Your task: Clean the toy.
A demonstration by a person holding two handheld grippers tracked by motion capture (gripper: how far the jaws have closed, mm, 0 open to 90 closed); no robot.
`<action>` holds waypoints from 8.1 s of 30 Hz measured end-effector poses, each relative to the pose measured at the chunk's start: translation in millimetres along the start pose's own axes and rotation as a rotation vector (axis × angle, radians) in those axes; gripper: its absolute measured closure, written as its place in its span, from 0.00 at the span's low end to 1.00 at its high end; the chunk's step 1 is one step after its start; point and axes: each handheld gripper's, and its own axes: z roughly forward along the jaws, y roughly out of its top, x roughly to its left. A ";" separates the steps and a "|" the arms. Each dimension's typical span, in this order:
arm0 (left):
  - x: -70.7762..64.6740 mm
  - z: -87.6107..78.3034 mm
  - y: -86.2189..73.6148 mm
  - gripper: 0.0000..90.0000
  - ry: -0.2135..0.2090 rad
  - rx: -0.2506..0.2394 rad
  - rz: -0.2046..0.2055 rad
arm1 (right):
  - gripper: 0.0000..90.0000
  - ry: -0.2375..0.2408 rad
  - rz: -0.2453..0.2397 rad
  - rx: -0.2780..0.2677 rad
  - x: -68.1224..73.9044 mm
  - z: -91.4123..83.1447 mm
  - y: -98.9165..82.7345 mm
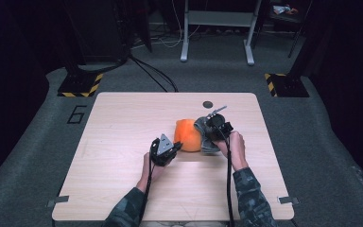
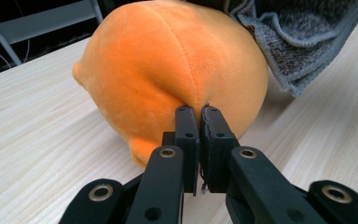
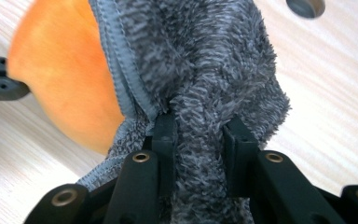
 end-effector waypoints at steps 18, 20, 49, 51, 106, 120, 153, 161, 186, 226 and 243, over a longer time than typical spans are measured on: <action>1.8 -0.4 -1.0 0.96 -0.005 -0.006 0.000 | 0.78 -0.024 0.108 0.119 -29.7 37.1 -23.8; 1.8 -0.6 -0.9 0.96 -0.006 -0.009 -0.002 | 0.78 -0.021 0.115 0.110 -30.8 32.7 -24.1; 1.0 -0.9 -0.5 0.96 -0.011 -0.002 0.017 | 0.77 0.025 -0.039 -0.041 14.2 -6.7 12.9; 1.3 -0.8 -0.6 0.96 -0.012 -0.002 0.015 | 0.77 0.017 -0.004 -0.031 7.3 -4.7 7.5; 7.6 5.6 -0.1 0.87 0.114 0.004 -0.027 | 0.78 -0.022 0.023 -0.021 -2.0 7.8 7.6; -2.2 -3.9 10.8 0.95 0.070 0.011 0.017 | 0.78 -0.043 0.012 -0.060 -1.4 -12.2 7.4; 1.8 -10.9 4.3 0.95 0.031 -0.040 0.034 | 0.78 -0.036 0.047 0.020 -3.6 10.6 4.1; 2.0 -10.8 3.2 0.95 0.039 -0.040 0.048 | 0.78 -0.063 0.069 0.111 -18.6 33.8 -7.6; 3.7 -10.8 1.6 0.94 0.028 -0.042 0.048 | 0.78 0.001 -0.131 -0.026 46.8 -8.7 37.7; 7.0 -11.2 0.6 0.92 0.037 -0.041 0.032 | 0.77 0.024 -0.024 0.022 13.0 -8.8 11.5; 4.4 2.8 5.1 0.75 0.105 0.026 0.041 | 0.77 -0.010 -0.017 0.015 7.2 7.0 15.1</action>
